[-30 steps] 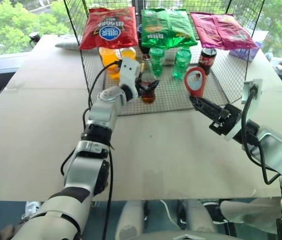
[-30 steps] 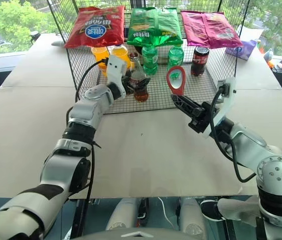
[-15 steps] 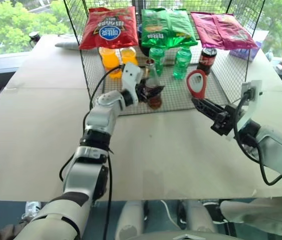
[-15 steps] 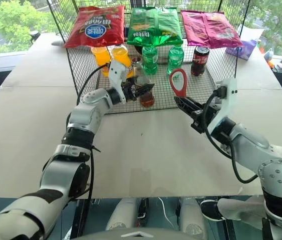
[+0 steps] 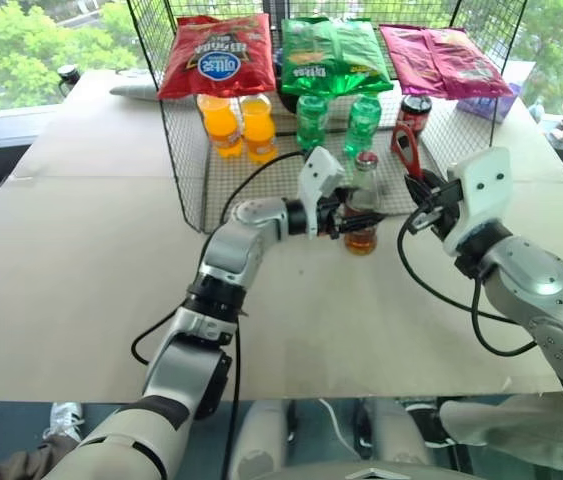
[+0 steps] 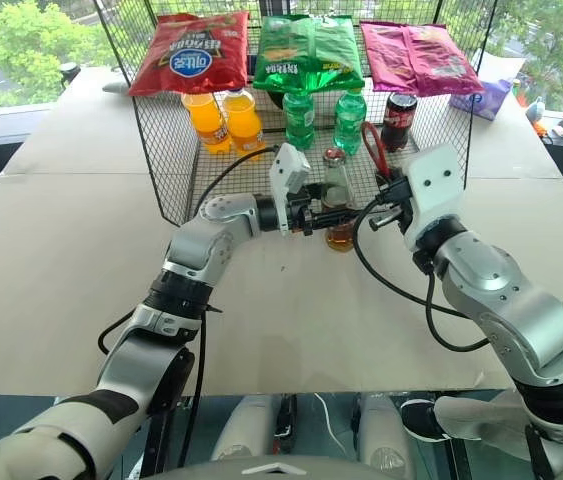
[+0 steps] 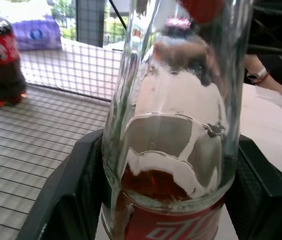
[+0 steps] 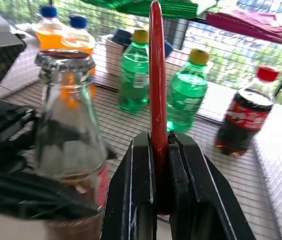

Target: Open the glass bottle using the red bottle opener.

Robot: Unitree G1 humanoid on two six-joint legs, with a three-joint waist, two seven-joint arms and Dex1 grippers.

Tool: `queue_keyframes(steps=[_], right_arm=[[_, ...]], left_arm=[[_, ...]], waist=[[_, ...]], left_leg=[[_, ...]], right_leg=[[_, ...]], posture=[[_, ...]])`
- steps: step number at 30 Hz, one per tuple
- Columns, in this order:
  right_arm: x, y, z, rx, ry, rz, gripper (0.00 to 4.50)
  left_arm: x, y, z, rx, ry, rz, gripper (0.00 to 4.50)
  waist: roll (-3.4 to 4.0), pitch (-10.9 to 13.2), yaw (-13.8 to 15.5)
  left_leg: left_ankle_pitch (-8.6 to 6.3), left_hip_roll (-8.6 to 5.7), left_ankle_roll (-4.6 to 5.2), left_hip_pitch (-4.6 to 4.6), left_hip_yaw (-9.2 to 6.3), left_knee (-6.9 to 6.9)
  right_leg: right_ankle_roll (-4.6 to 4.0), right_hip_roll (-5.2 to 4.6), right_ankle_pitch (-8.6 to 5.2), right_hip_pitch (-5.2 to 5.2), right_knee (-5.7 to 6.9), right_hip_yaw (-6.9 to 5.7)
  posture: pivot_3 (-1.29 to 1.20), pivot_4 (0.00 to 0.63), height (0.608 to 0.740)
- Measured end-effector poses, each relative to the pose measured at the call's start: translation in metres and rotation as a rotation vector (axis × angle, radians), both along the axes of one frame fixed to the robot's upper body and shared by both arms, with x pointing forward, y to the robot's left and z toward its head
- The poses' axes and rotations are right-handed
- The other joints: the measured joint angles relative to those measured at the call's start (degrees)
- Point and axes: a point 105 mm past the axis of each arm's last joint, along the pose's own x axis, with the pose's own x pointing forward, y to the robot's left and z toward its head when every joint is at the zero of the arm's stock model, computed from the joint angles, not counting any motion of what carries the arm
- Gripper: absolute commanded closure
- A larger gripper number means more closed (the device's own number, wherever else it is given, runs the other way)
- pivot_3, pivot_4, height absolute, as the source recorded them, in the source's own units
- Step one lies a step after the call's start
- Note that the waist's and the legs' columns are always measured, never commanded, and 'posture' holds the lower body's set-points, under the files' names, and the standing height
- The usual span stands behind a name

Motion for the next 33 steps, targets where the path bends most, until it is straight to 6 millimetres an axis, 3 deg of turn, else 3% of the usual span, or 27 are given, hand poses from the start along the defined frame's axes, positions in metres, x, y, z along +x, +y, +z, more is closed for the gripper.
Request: queue_keyframes(steps=[4, 12, 24, 33], right_arm=[[0.006, -0.009, -0.012, -0.146, -0.101, -0.131, 4.50], [0.005, -0.002, -0.034, -0.273, -0.169, -0.174, 4.50], [-0.001, -0.004, -0.038, -0.438, -0.327, -0.210, 4.50], [0.008, 0.003, -0.049, -0.527, -0.431, -0.266, 4.50]], left_arm=[[0.003, -0.010, -0.010, 0.030, -0.014, 0.005, 1.93], [0.010, -0.022, -0.011, 0.047, -0.084, 0.043, 1.93], [0.010, -0.023, -0.012, 0.056, -0.101, 0.045, 1.93], [0.012, -0.021, -0.014, 0.057, -0.090, 0.065, 1.93]], waist=[[0.00, 0.00, 0.16], [0.00, -0.01, 0.01], [0.00, -0.01, -0.01], [0.01, -0.06, -0.03]], left_leg=[[0.04, -0.01, -0.06, 0.00, 0.17, 0.03], [0.00, -0.02, 0.00, 0.04, 0.21, 0.20], [0.09, -0.02, -0.14, 0.05, 0.20, 0.32], [0.02, -0.01, -0.03, 0.16, 0.15, 0.63]], right_leg=[[0.00, 0.00, 0.00, 0.02, -0.01, -0.01], [0.03, 0.01, 0.01, 0.08, 0.12, 0.01], [0.03, 0.01, 0.00, 0.08, 0.24, 0.01], [0.08, 0.01, -0.05, 0.15, 0.56, 0.03]], posture=[[0.00, 0.150, 0.740], [0.00, 0.150, 0.740], [0.00, 0.150, 0.740], [0.00, 0.150, 0.740]])
